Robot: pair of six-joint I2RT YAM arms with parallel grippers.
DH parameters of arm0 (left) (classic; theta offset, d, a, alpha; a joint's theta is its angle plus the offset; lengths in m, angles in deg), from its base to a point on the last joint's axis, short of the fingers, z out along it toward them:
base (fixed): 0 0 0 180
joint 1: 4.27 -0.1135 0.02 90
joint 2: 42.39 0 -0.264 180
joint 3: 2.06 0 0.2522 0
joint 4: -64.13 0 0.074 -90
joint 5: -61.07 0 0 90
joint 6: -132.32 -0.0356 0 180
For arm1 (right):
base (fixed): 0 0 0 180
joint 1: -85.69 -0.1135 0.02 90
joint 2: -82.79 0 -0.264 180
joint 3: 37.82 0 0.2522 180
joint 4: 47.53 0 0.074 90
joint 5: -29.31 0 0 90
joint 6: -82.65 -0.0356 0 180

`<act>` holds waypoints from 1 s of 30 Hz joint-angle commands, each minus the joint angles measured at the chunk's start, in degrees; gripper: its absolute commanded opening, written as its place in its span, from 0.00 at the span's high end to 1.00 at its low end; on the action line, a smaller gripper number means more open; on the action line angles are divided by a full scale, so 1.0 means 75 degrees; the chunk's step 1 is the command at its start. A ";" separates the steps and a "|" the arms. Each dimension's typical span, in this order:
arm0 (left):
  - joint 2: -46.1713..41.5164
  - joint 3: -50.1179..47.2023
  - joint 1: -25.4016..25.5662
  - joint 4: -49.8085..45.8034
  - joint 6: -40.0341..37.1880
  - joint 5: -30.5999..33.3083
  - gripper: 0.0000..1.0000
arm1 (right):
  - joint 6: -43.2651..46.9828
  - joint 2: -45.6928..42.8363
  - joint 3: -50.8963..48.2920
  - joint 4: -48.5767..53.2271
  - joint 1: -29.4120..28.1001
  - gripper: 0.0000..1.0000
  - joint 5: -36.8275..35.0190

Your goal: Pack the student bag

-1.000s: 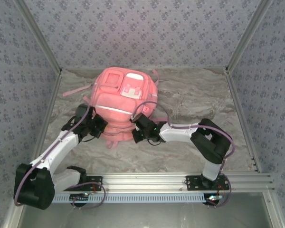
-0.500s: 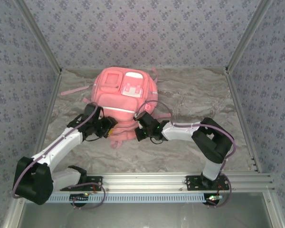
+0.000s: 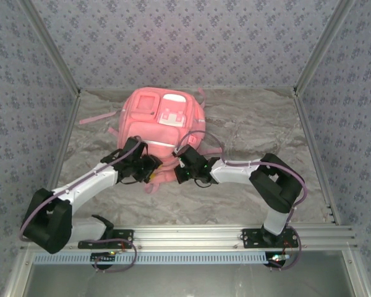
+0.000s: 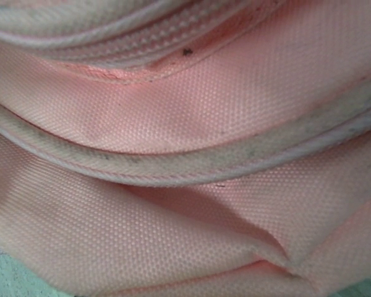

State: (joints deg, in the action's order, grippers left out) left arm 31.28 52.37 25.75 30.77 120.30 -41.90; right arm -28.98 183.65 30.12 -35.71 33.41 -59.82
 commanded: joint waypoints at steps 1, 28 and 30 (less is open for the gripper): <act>0.0371 0.0249 -0.0010 0.0131 0.0864 0.0401 0.58 | -0.0067 0.0001 -0.0111 -0.0240 -0.0096 1.00 0.0039; -0.0922 -0.0152 -0.0925 -0.1118 -0.0477 0.0856 1.00 | 0.0006 -0.0211 -0.0439 -0.0130 0.0126 1.00 -0.0364; -0.1081 -0.0296 -0.1029 -0.1177 -0.0532 0.0797 1.00 | 0.0012 -0.0175 -0.0396 -0.0111 0.0249 1.00 -0.0341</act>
State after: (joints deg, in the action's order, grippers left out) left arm 25.64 51.54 19.70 26.58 116.91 -38.56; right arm -28.96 182.73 27.56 -39.82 33.50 -60.26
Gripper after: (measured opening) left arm 0.038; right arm 0.048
